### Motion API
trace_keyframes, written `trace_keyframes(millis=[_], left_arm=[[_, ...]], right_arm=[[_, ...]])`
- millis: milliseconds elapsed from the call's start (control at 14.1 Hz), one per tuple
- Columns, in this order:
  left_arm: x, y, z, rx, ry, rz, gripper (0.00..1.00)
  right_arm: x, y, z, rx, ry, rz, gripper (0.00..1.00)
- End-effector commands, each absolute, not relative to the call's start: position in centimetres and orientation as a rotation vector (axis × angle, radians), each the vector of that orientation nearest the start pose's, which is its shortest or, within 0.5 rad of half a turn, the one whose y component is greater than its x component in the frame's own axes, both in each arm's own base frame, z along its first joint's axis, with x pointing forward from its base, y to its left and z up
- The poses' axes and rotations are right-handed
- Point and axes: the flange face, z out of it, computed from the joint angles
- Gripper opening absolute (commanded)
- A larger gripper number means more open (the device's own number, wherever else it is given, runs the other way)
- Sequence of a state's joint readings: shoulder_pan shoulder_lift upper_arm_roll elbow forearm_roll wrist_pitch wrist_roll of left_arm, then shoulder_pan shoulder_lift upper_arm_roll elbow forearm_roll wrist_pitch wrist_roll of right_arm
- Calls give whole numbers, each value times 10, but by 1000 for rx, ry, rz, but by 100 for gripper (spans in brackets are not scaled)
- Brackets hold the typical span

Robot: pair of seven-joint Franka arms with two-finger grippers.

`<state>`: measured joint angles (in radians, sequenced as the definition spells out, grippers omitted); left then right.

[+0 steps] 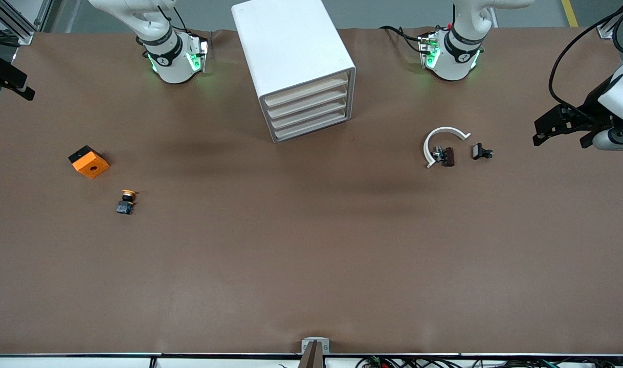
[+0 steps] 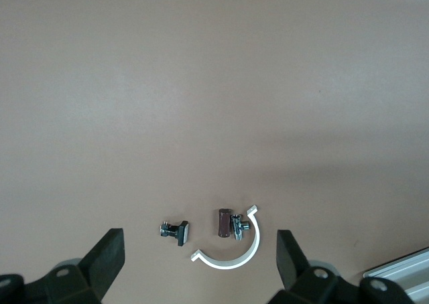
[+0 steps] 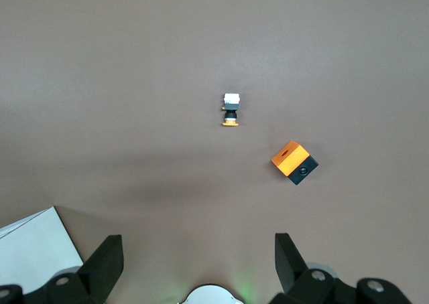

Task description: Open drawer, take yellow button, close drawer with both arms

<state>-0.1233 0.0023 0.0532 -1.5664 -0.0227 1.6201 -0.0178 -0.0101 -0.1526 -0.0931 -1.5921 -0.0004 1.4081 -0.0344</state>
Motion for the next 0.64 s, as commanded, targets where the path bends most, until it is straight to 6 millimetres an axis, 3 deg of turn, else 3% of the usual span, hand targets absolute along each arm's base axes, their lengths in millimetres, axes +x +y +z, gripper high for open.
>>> trace_keyframes(millis=[0,142,567], left_arm=[[564,-45,632,-3160,99,-76,100],[563,-46,640,-3146,104,-84,100],[564,-46,637,-3146,102,-67,100]], right_arm=[[475,-52,684,-3108,75,40,100],[475,-52,684,-3108,75,40,100],[474,-52,683,-3107,75,54,100]])
